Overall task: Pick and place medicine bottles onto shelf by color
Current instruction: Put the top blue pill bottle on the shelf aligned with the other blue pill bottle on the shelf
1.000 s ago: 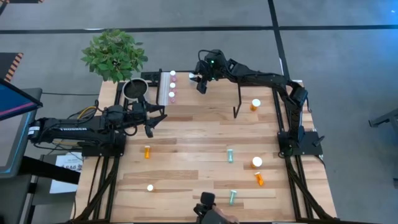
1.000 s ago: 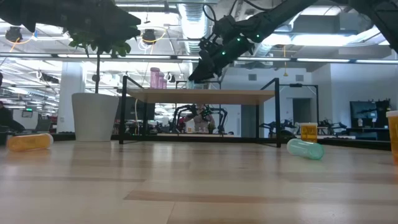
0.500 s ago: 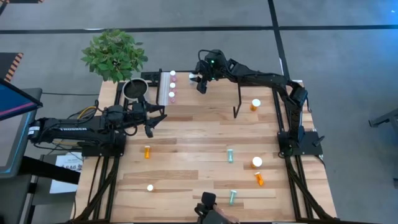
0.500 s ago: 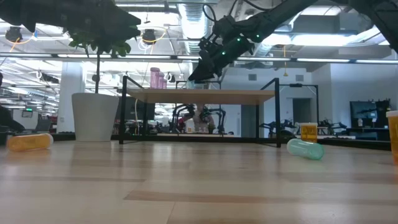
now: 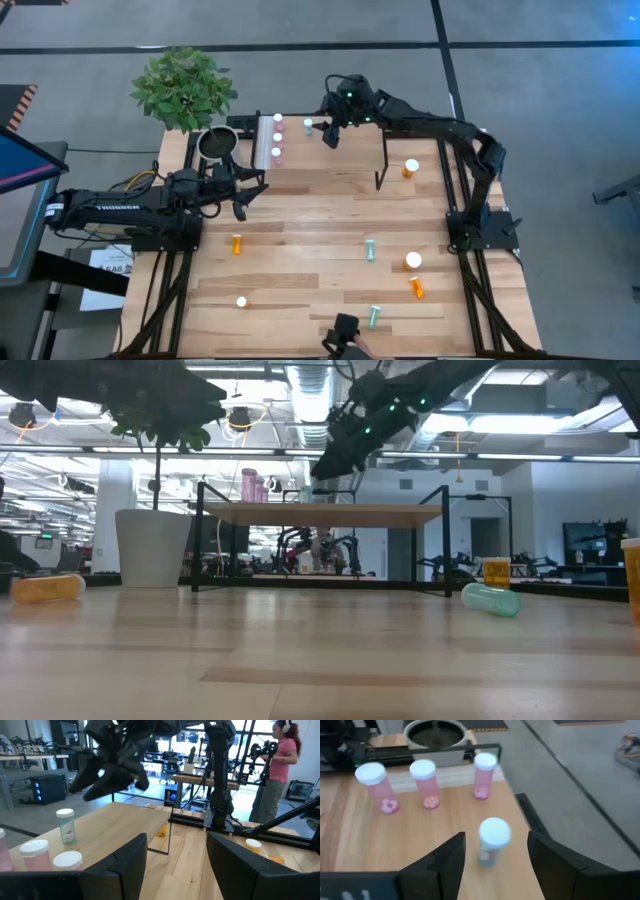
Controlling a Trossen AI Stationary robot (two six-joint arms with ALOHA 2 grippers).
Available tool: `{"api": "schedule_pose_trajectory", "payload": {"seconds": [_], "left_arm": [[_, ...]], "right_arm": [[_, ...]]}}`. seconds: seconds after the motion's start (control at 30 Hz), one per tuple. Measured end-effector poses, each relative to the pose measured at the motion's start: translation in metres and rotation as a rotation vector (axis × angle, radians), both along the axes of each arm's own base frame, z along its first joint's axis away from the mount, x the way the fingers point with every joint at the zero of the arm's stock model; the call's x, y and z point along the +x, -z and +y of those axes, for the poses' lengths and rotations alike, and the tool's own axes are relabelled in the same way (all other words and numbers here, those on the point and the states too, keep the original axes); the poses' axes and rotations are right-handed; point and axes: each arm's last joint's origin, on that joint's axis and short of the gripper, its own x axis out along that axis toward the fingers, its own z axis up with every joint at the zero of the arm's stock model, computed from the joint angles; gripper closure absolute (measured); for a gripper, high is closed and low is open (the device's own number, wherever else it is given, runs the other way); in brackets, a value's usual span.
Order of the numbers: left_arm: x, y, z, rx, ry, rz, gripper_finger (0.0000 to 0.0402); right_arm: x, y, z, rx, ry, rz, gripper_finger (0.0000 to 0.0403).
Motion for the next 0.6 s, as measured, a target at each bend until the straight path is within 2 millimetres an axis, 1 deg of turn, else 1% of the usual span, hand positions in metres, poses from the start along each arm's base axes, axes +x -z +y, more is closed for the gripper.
{"api": "schedule_pose_trajectory", "payload": {"seconds": [0.13, 0.27, 0.33, 0.47, 0.6], "left_arm": [[0.0, 0.0, 0.0, -0.004, 0.0, -0.002, 0.0208], [0.0, 0.0, -0.001, -0.025, 0.033, -0.011, 0.0208], [0.0, -0.001, -0.002, -0.027, 0.057, -0.014, 0.0208], [0.001, 0.0, -0.003, -0.039, 0.085, -0.016, 0.0208], [0.001, 0.0, -0.007, -0.086, 0.135, -0.016, 0.0208]], "right_arm": [[-0.017, -0.021, 0.014, 0.024, 0.0, 0.027, 0.0169], [-0.039, -0.037, 0.04, 0.11, 0.027, 0.129, 0.017], [-0.049, -0.041, 0.058, 0.142, 0.044, 0.194, 0.017], [-0.066, -0.043, 0.102, 0.148, 0.071, 0.271, 0.017], [-0.079, -0.034, 0.146, 0.173, 0.09, 0.273, 0.0171]]}}
